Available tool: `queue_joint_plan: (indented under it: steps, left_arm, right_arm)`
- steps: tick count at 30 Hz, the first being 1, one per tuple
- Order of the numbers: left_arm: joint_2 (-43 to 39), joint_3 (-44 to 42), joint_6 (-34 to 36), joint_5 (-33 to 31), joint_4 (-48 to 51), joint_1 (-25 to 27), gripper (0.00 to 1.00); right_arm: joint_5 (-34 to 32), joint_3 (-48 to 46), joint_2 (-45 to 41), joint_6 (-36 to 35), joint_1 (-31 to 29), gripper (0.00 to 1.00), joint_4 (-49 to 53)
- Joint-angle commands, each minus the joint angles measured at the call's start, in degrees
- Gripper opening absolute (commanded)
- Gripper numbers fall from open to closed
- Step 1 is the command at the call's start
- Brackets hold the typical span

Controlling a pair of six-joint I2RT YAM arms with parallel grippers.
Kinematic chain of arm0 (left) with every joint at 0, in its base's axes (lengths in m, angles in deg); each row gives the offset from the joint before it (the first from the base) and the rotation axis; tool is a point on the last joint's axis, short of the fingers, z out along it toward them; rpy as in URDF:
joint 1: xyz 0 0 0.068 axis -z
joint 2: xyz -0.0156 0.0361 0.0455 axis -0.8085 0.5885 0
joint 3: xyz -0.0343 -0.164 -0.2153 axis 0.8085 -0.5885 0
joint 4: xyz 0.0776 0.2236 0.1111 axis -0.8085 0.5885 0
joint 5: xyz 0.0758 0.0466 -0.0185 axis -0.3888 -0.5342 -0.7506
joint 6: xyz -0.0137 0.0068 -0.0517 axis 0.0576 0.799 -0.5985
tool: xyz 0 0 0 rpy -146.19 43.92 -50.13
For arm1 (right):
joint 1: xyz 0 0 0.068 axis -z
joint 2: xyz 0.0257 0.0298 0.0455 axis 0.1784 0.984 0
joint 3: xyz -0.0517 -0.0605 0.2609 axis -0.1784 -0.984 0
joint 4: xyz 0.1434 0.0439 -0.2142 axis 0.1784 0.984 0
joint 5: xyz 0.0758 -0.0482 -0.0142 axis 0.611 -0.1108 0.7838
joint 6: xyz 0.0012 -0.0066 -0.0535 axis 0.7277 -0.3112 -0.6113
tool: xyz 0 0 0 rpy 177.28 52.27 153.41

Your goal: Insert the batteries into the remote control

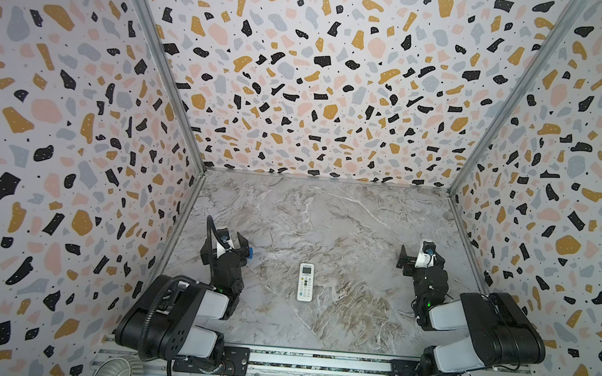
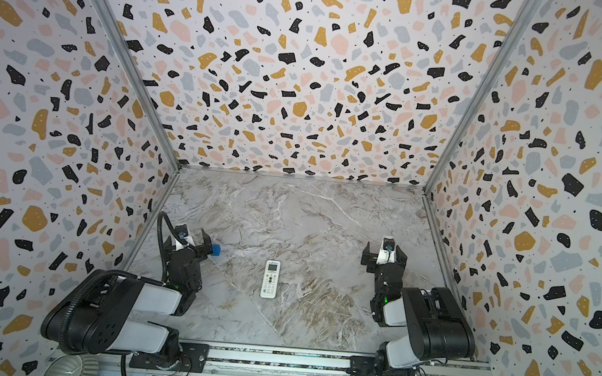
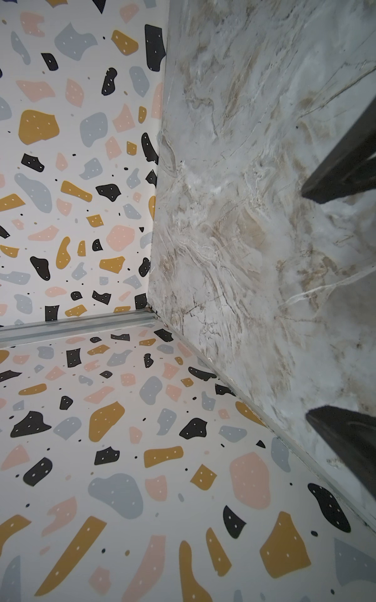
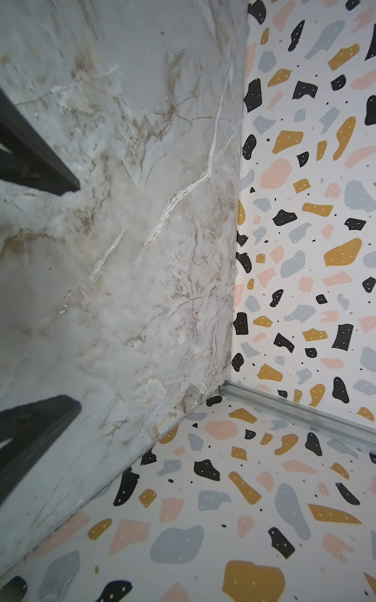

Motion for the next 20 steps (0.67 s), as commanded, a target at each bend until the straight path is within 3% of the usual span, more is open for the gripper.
queue_joint_plan:
  steps: [1,20]
  left_arm:
    - [-0.4,0.8,-0.4,0.1,-1.4,-0.3,0.99]
    - [-0.4,0.8,-0.4,0.1,-1.4,-0.4,1.00]
  right_arm:
    - [0.1,1.2,-0.6,0.8,0.5,0.99,1.5]
    - [-0.4,1.7,-0.6,1.2,0.6,0.99,2.2]
